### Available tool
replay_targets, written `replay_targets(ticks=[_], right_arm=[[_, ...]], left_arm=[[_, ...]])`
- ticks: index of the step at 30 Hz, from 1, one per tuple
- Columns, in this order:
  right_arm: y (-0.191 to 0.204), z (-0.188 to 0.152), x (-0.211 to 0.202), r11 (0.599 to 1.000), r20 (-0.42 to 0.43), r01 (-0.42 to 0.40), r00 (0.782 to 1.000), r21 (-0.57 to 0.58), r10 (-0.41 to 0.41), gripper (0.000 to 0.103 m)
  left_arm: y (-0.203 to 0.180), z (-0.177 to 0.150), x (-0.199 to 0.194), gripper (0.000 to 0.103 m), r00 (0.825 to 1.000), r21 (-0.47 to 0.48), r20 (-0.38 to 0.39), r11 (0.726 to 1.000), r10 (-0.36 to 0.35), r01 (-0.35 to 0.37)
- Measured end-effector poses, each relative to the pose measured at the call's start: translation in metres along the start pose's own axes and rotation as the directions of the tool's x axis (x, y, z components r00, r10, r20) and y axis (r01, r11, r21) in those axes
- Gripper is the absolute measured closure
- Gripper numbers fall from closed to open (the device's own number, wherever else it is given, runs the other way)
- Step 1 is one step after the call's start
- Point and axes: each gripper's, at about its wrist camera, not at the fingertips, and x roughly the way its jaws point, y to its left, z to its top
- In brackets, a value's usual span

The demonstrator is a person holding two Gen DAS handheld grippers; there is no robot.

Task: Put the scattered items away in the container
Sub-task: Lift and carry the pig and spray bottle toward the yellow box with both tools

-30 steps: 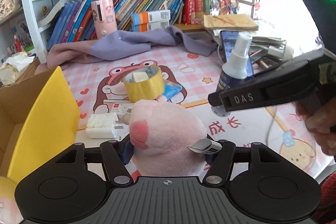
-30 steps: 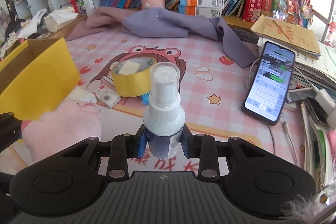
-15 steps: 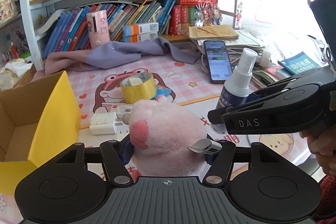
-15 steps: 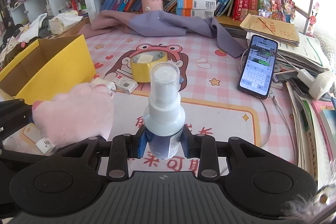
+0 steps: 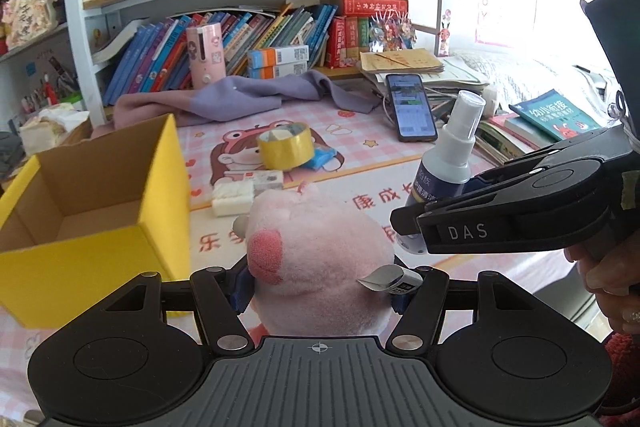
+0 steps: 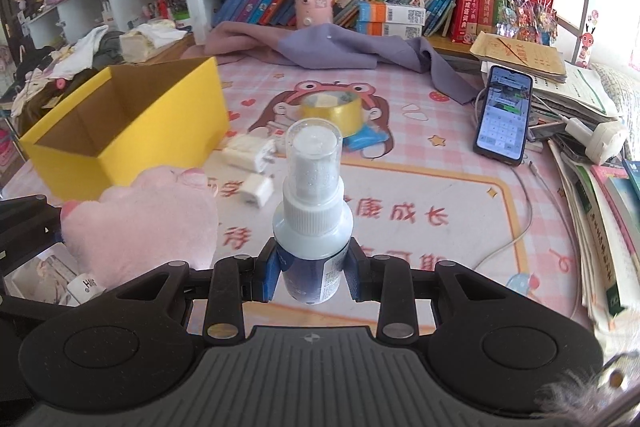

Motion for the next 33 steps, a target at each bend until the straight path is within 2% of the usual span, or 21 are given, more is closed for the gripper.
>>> replay_targets(ticks=[9,17,33], right_arm=[[0.044,-0.028,-0.028,1.0,0.012,-0.008,1.0,0.012,0.008,0.072],[0.085,-0.045,-0.039,0.999,0.016,-0.03,0.999,-0.014,0.03,0.072],[0.158,-0.044,-0.036,0.987,0.002,-0.103,0.995,-0.124,0.104,0.072]], left_arm=[[0.015,-0.029,-0.045,0.041,1.0,0.013,0.001,1.0,0.008,-0.008],[0.037,-0.052,-0.076,0.041,0.999,-0.005,0.001,0.999,0.044,-0.044],[0.085,-0.078,-0.106,0.041,0.994,-0.081,-0.009,0.991,0.11,-0.11]])
